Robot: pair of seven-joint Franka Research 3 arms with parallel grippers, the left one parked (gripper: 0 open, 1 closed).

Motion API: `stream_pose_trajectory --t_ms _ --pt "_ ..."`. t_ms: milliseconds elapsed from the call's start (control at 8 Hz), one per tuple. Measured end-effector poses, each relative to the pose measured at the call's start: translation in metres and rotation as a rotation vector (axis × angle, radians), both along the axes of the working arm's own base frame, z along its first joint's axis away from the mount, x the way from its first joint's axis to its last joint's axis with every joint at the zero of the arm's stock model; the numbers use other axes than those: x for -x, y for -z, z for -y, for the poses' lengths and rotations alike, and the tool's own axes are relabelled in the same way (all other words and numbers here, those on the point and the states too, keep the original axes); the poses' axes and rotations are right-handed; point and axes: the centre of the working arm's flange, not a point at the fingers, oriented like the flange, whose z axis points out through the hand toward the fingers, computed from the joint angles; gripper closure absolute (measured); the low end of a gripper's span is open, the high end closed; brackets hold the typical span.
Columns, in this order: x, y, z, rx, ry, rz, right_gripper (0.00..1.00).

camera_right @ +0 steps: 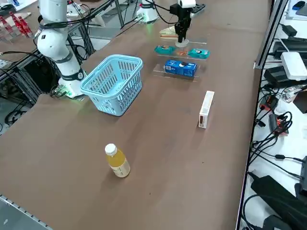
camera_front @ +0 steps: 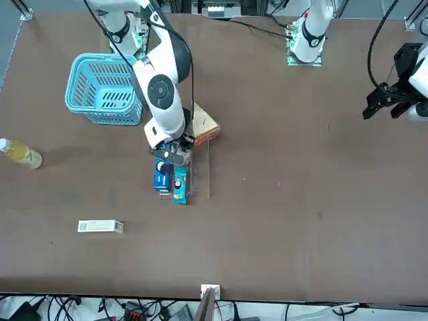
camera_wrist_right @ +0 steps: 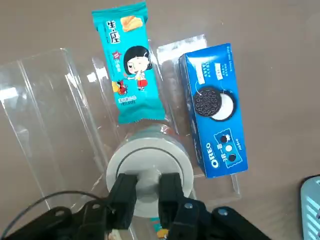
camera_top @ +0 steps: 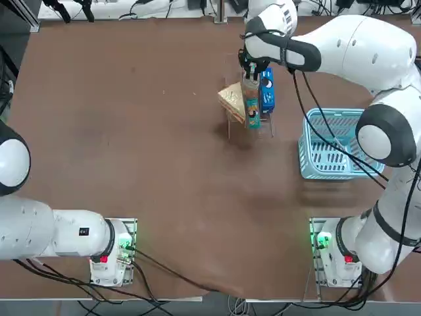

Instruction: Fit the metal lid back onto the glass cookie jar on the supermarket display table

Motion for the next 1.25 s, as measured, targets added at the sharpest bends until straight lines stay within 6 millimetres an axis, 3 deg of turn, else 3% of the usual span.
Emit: stream_pose_trajectory --t_ms 1250 --pt "0.0013 0.0011 0.0013 -0.009 0.01 0.016 0.72"
